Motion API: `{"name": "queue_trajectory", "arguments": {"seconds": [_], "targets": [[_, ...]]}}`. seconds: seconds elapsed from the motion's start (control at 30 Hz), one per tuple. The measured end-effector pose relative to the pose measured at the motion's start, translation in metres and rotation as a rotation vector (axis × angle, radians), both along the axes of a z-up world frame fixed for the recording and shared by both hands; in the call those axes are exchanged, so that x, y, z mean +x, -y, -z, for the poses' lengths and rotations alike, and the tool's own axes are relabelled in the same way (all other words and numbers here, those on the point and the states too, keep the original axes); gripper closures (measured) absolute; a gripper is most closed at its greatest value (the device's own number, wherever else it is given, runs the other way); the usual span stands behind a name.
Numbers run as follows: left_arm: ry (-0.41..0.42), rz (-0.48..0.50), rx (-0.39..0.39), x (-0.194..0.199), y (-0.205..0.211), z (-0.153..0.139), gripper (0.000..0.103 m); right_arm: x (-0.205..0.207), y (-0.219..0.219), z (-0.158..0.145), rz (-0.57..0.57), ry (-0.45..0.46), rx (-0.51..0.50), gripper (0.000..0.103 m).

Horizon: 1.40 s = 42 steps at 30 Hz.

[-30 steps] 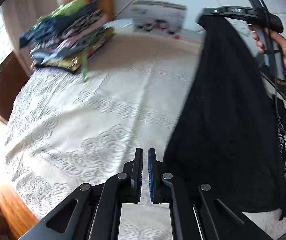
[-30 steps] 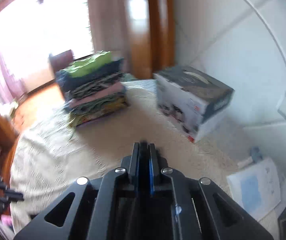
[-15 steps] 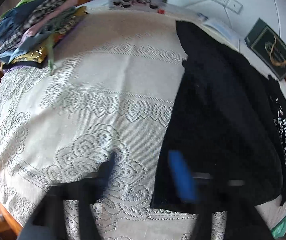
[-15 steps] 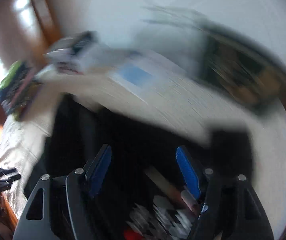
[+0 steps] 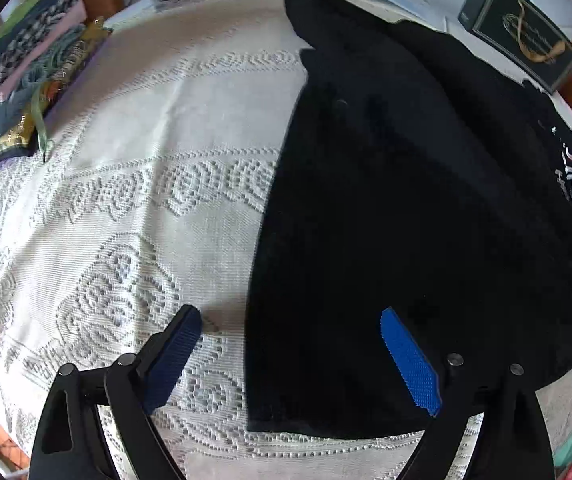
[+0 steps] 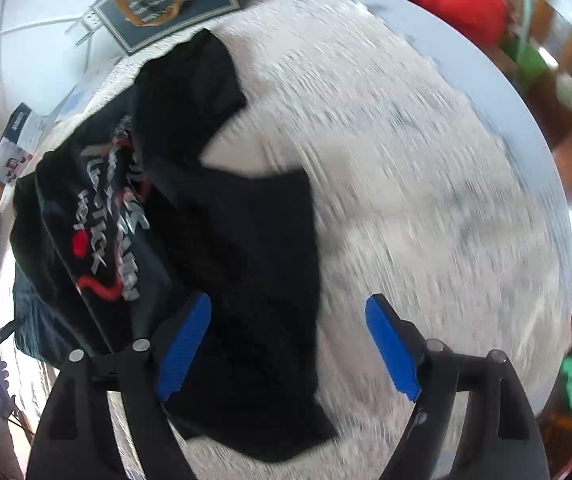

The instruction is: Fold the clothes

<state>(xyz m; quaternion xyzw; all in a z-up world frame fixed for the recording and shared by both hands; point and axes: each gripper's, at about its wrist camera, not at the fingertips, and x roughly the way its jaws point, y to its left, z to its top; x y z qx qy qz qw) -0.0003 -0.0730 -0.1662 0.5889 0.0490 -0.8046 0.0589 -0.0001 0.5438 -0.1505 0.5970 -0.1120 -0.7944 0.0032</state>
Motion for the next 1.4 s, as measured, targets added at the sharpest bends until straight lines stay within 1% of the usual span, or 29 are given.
{"name": "queue_trajectory", "arguments": {"seconds": [0.03, 0.13, 0.17, 0.2, 0.23, 0.27, 0.3, 0.33, 0.37, 0.43, 0.5, 0.53, 0.6, 0.63, 0.67, 0.73, 0.77, 0.8, 0.83, 0.87, 0.9, 0.93, 0.97, 1.03, 1.1, 1.2, 1.27, 1.37, 1.4], "targets": [[0.002, 0.01, -0.007, -0.001, -0.003, 0.002, 0.01, 0.003, -0.001, 0.004, 0.017, 0.001, 0.005, 0.023], [0.004, -0.022, -0.003, 0.0, -0.005, 0.002, 0.008, 0.004, 0.0, 0.014, 0.046, -0.007, 0.037, 0.023], [0.005, -0.034, -0.002, 0.0, -0.006, 0.002, 0.01, 0.001, 0.004, 0.019, 0.055, -0.008, 0.058, 0.023], [0.005, -0.045, 0.0, 0.0, -0.006, 0.002, 0.015, -0.003, 0.008, 0.024, 0.059, -0.003, 0.077, 0.023], [0.015, -0.044, 0.003, 0.0, -0.009, -0.001, 0.023, -0.006, 0.015, 0.029, 0.048, 0.013, 0.099, 0.022], [0.016, -0.031, 0.011, 0.001, -0.013, -0.006, 0.056, -0.008, 0.023, 0.031, 0.034, 0.016, 0.14, 0.034], [0.014, -0.017, 0.019, 0.003, -0.017, -0.011, 0.097, -0.009, 0.034, 0.028, 0.001, 0.003, 0.18, 0.045], [0.011, -0.015, 0.029, 0.007, -0.018, -0.014, 0.097, -0.01, 0.043, 0.025, -0.025, -0.005, 0.184, 0.089], [0.007, -0.013, 0.04, 0.011, -0.018, -0.016, 0.097, -0.008, 0.046, 0.019, -0.024, -0.018, 0.187, 0.098], [-0.001, -0.011, 0.062, 0.02, -0.017, -0.021, 0.097, -0.002, 0.05, 0.002, -0.003, -0.049, 0.203, 0.098], [-0.008, -0.052, 0.096, 0.04, -0.004, -0.027, 0.097, 0.01, 0.04, -0.015, 0.059, -0.088, 0.19, 0.098], [-0.011, -0.068, 0.1, 0.051, 0.003, -0.029, 0.097, 0.019, 0.03, -0.022, 0.1, -0.099, 0.17, 0.098], [0.033, -0.079, 0.119, 0.071, 0.014, -0.022, 0.097, 0.032, 0.017, -0.02, 0.139, -0.062, 0.113, 0.098], [0.066, -0.07, 0.121, 0.079, 0.015, -0.016, 0.097, 0.035, 0.016, -0.014, 0.14, -0.028, 0.11, 0.097], [0.069, -0.061, 0.125, 0.08, 0.016, -0.016, 0.097, 0.038, 0.016, -0.007, 0.136, 0.012, 0.119, 0.095], [0.068, -0.045, 0.135, 0.082, 0.019, -0.019, 0.096, 0.043, 0.016, 0.008, 0.141, 0.086, 0.188, 0.088], [0.067, -0.037, 0.14, 0.083, 0.021, -0.021, 0.094, 0.044, 0.013, 0.007, 0.153, 0.082, 0.194, 0.083], [0.047, -0.022, 0.135, 0.08, 0.021, -0.029, 0.089, 0.045, 0.01, 0.001, 0.169, 0.061, 0.186, 0.081], [0.025, -0.006, 0.129, 0.077, 0.02, -0.037, 0.085, 0.045, 0.006, -0.004, 0.185, 0.04, 0.178, 0.074], [-0.009, 0.023, 0.103, 0.07, 0.018, -0.049, 0.071, 0.046, 0.002, -0.009, 0.2, 0.019, 0.17, 0.063], [-0.033, 0.043, 0.079, 0.062, 0.017, -0.057, 0.042, 0.043, -0.001, -0.017, 0.204, -0.007, 0.159, 0.056], [-0.052, 0.055, 0.055, 0.048, 0.017, -0.066, 0.023, 0.036, -0.003, -0.026, 0.197, -0.035, 0.15, 0.043], [-0.074, 0.056, 0.045, 0.031, 0.021, -0.073, 0.002, 0.024, -0.004, -0.036, 0.186, -0.062, 0.141, 0.04], [-0.116, 0.057, 0.028, -0.003, 0.027, -0.086, 0.002, 0.0, -0.007, -0.053, 0.161, -0.116, 0.12, 0.039], [-0.135, 0.048, 0.03, -0.046, 0.035, -0.096, 0.002, -0.035, -0.006, -0.067, 0.131, -0.158, 0.09, 0.039], [-0.151, 0.017, 0.062, -0.106, 0.034, -0.097, 0.002, -0.096, 0.006, -0.079, 0.065, -0.175, 0.039, 0.039], [-0.141, -0.012, 0.047, -0.148, 0.032, -0.093, 0.002, -0.135, 0.016, -0.075, 0.026, -0.16, 0.017, 0.039], [-0.11, -0.039, 0.04, -0.192, 0.033, -0.079, 0.002, -0.194, 0.03, -0.066, -0.03, -0.132, -0.014, 0.039], [-0.099, -0.043, 0.05, -0.205, 0.031, -0.074, 0.002, -0.214, 0.034, -0.062, -0.049, -0.123, -0.024, 0.039]]}}
